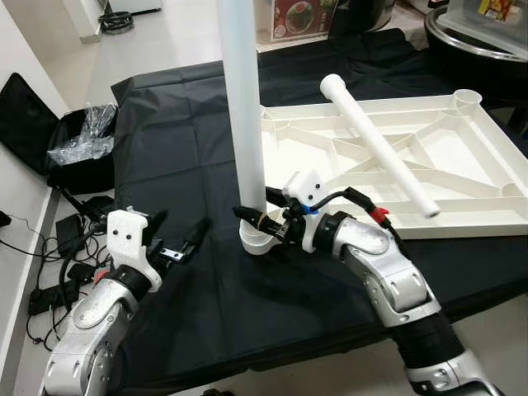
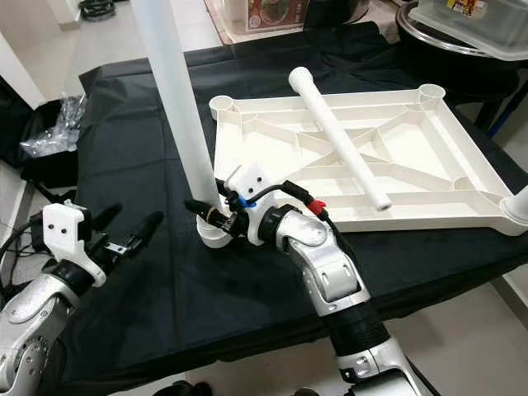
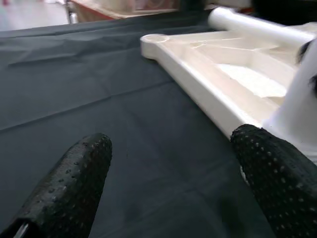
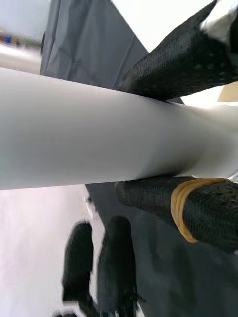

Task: Building children table

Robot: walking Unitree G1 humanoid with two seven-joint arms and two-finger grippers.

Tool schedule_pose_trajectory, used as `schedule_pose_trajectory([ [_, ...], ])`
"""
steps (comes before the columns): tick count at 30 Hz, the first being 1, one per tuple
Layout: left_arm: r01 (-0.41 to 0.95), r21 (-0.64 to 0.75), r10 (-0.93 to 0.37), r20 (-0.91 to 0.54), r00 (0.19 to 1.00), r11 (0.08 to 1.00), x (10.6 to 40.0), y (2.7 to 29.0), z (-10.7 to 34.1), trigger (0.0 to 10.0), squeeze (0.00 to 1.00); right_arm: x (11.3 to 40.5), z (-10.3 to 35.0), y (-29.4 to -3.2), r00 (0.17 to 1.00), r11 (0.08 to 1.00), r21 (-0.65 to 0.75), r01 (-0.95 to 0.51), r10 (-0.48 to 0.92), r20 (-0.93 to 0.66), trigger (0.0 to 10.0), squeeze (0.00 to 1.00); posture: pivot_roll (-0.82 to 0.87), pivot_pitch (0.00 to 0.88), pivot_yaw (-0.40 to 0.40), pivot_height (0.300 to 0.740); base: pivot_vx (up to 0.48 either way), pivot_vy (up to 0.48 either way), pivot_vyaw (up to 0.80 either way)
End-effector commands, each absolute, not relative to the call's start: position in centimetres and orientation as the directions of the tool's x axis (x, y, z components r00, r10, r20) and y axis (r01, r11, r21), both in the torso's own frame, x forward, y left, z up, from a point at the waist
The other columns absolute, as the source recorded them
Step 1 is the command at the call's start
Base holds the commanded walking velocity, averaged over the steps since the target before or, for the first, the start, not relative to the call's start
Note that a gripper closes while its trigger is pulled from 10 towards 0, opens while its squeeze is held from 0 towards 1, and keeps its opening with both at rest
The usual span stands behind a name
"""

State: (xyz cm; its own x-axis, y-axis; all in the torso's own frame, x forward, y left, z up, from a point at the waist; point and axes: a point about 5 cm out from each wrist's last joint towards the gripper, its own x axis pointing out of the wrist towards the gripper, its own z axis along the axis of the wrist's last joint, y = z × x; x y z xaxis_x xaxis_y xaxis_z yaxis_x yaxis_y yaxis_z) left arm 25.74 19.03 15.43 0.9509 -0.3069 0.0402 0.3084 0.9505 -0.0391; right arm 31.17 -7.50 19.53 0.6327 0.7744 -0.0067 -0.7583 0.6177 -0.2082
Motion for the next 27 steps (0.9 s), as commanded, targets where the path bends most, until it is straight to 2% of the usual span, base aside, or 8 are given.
schedule_pose_trajectory([
  [1, 0.256, -0.029, -0.255, 0.022, 0.967, 0.966, 25.8, 19.8, 14.9, 10.0, 0.0, 31.2, 19.6, -7.3, 0.696, 0.676, -0.225, -0.701, 0.718, -0.013, 0.0, 0.0, -0.02, 0.17, 0.01, 0.74, 0.0, 0.0, 0.0],
  [8, 0.234, -0.027, -0.232, 0.039, 0.972, 0.972, 25.9, 19.9, 15.0, 10.0, 0.0, 29.8, 18.3, -5.1, 0.827, 0.812, -0.168, -0.559, 0.559, -0.048, 0.0, 0.0, -0.02, 0.168, 0.008, 0.74, 0.0, 0.0, 0.0],
  [21, 0.234, -0.02, -0.232, 0.065, 0.971, 0.972, 26.0, 19.6, 15.3, 10.0, 0.0, 29.7, 18.0, -3.9, 0.893, 0.882, -0.141, -0.449, 0.439, -0.099, 0.0, 0.0, 0.0, 0.169, 0.001, 0.74, 0.0, 0.0, 0.0],
  [22, 0.235, -0.019, -0.233, 0.069, 0.97, 0.972, 26.0, 19.5, 15.4, 10.0, 0.0, 29.7, 18.2, -3.8, 0.892, 0.882, -0.133, -0.451, 0.443, -0.091, 3.0, 0.0, 0.0, 0.17, 0.001, 0.74, 0.0, 0.0, 0.0],
  [23, 0.24, -0.015, -0.238, 0.08, 0.968, 0.971, 26.1, 19.4, 15.7, 10.0, 0.0, 29.6, 18.5, -3.8, 0.883, 0.875, -0.119, -0.469, 0.463, -0.075, 10.0, 0.24, -0.01, 0.168, 0.0, 0.74, 0.0, 0.0, 0.0],
  [24, 0.242, -0.015, -0.24, 0.084, 0.967, 0.97, 26.2, 19.4, 15.8, 10.0, 0.0, 29.6, 18.6, -3.8, 0.877, 0.87, -0.108, -0.481, 0.477, -0.066, 10.0, 0.24, -0.01, 0.168, 0.0, 0.74, 0.0, 0.0, 0.0],
  [25, 0.246, -0.014, -0.243, 0.09, 0.966, 0.969, 26.2, 19.3, 16.0, 10.0, 0.0, 29.6, 18.8, -4.0, 0.872, 0.866, -0.101, -0.49, 0.487, -0.057, 10.0, 1.0, -0.01, 0.168, 0.001, 0.74, 0.0, 0.0, 0.0],
  [27, 0.248, -0.014, -0.246, 0.094, 0.965, 0.969, 26.2, 19.3, 16.1, 10.0, 0.0, 29.6, 18.9, -4.1, 0.869, 0.863, -0.096, -0.495, 0.493, -0.051, 10.0, 1.0, -0.01, 0.168, 0.001, 0.74, 0.0, 0.0, 0.0],
])
